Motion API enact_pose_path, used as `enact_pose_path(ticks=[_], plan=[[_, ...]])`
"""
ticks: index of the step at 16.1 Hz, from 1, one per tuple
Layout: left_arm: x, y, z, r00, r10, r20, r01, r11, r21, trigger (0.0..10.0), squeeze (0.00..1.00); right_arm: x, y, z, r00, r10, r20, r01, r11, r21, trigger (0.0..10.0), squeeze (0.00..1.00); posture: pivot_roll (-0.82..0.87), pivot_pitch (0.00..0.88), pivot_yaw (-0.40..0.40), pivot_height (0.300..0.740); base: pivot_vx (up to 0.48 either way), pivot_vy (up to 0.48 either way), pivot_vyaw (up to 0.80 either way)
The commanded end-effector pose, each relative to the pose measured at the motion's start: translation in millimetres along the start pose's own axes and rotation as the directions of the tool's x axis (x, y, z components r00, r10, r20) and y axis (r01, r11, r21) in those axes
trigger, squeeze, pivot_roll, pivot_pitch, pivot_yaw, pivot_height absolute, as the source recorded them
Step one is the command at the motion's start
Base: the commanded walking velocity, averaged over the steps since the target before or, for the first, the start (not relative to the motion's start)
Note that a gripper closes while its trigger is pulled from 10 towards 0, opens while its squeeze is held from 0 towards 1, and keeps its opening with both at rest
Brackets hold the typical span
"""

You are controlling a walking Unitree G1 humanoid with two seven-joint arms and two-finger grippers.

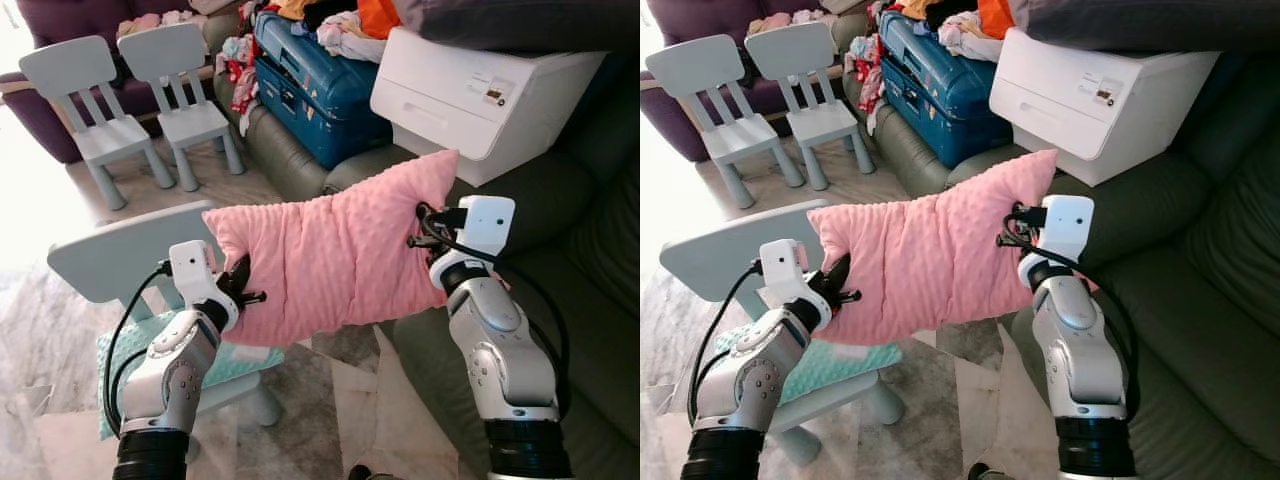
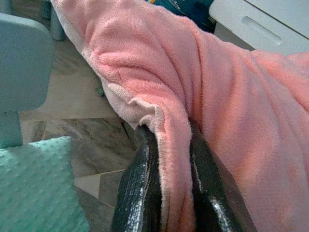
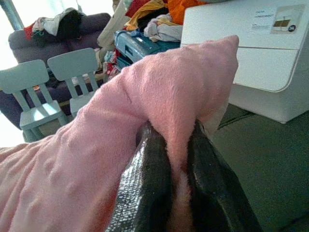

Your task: Move the pillow to the sofa

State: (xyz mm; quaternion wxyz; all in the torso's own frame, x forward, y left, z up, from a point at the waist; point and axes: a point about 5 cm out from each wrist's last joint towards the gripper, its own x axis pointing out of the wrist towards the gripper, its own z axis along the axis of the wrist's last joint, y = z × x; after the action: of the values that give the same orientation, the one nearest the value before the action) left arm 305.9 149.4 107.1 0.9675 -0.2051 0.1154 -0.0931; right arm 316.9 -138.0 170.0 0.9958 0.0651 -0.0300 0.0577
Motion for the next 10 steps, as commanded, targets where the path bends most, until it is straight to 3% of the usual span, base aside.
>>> enact_pose_path(ticks=[1, 10], plan=[[-0.3, 1.9, 5.0, 1.000, 0.005, 0.008, -0.005, 1.000, 0.006, 10.0, 0.00, 0.0, 4.2, 6.9, 1.000, 0.021, 0.023, -0.021, 1.000, 0.002, 10.0, 0.00, -0.15, 0.109, 0.036, 0.740, 0.000, 0.480, 0.00], [-0.1, 1.4, 4.1, 1.000, 0.004, -0.010, -0.004, 1.000, 0.006, 10.0, 0.00, 1.9, 6.1, 7.4, 0.999, 0.031, 0.020, -0.031, 1.000, -0.004, 10.0, 0.00, -0.14, 0.106, 0.034, 0.740, 0.000, 0.480, 0.00]])
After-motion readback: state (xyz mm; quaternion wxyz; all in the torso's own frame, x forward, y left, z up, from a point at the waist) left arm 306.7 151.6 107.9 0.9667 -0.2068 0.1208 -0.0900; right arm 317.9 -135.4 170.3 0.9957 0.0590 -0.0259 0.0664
